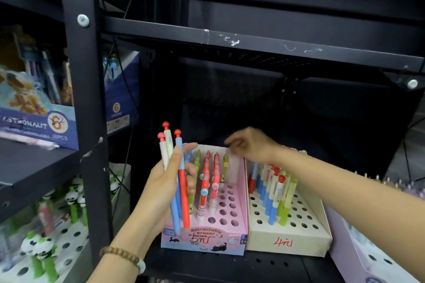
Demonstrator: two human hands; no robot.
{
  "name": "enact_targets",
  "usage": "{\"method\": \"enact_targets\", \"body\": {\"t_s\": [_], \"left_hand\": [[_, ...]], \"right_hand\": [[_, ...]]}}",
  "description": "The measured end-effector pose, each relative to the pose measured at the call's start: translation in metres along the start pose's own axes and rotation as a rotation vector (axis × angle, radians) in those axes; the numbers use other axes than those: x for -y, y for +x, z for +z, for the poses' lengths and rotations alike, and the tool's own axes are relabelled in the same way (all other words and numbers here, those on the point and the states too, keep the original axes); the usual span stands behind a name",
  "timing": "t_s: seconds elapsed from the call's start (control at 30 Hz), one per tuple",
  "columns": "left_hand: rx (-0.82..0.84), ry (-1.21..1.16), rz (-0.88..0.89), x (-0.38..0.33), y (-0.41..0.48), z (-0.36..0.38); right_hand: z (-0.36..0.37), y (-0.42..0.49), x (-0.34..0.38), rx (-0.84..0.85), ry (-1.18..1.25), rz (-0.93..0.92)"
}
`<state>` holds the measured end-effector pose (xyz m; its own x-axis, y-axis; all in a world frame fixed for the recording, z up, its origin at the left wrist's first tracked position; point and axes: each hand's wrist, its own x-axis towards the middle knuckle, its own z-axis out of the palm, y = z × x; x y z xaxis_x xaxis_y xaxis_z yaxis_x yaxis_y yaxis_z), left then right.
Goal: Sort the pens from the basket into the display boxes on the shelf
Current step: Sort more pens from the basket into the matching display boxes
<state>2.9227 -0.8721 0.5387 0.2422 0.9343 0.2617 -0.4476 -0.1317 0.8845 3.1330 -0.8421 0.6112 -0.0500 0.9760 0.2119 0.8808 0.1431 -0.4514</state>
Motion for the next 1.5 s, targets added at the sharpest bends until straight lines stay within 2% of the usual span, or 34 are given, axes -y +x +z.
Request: {"method": "enact_targets", "body": {"t_s": [0.07,0.1,0.17,0.23,0.33,0.4,0.5,0.67,0.77,0.87,1.1,1.27,1.4,1.5], "left_hand": [[0.057,0.043,-0.011,-0.002,-0.005,0.005],[0.088,0.040,-0.020,-0.003,-0.007,0.010],[0.146,0.017,-0.045,-0.003,-0.010,0.024],[0.181,0.026,-0.072,-0.002,-0.014,0.040],[0.208,0.064,-0.084,0.003,-0.016,0.060],[0.207,0.084,-0.087,0.007,-0.018,0.068],[0.188,0.120,-0.106,0.015,-0.022,0.071],[0.136,0.169,-0.124,0.027,-0.022,0.069],[0.123,0.187,-0.123,0.033,-0.017,0.078],[0.123,0.175,-0.130,0.039,-0.009,0.094],[0.070,0.113,-0.152,0.050,0.004,0.107],[0.048,0.067,-0.154,0.054,0.010,0.105],[0.020,0.068,-0.104,0.050,0.010,0.099],[0.000,0.049,-0.068,0.043,0.008,0.093]], "right_hand": [[-0.009,-0.013,0.018,-0.028,0.315,-0.009],[-0.013,-0.021,0.027,0.017,0.445,-0.021],[-0.018,-0.040,0.039,0.143,0.545,-0.052],[-0.020,-0.056,0.042,0.196,0.575,-0.070],[-0.028,-0.072,0.035,0.154,0.668,-0.039],[-0.039,-0.081,0.028,0.109,0.844,0.022],[-0.064,-0.090,0.012,-0.106,1.022,0.069],[-0.098,-0.103,-0.028,-0.595,1.024,0.032],[-0.104,-0.107,-0.054,-0.757,0.919,0.037],[-0.090,-0.104,-0.077,-0.745,0.846,0.071],[-0.051,-0.071,-0.103,-0.676,0.944,0.115],[-0.041,-0.065,-0.110,-0.643,0.815,0.119],[-0.067,-0.066,-0.091,-0.763,0.870,-0.019],[-0.079,-0.070,-0.066,-0.769,0.904,-0.188]]}}
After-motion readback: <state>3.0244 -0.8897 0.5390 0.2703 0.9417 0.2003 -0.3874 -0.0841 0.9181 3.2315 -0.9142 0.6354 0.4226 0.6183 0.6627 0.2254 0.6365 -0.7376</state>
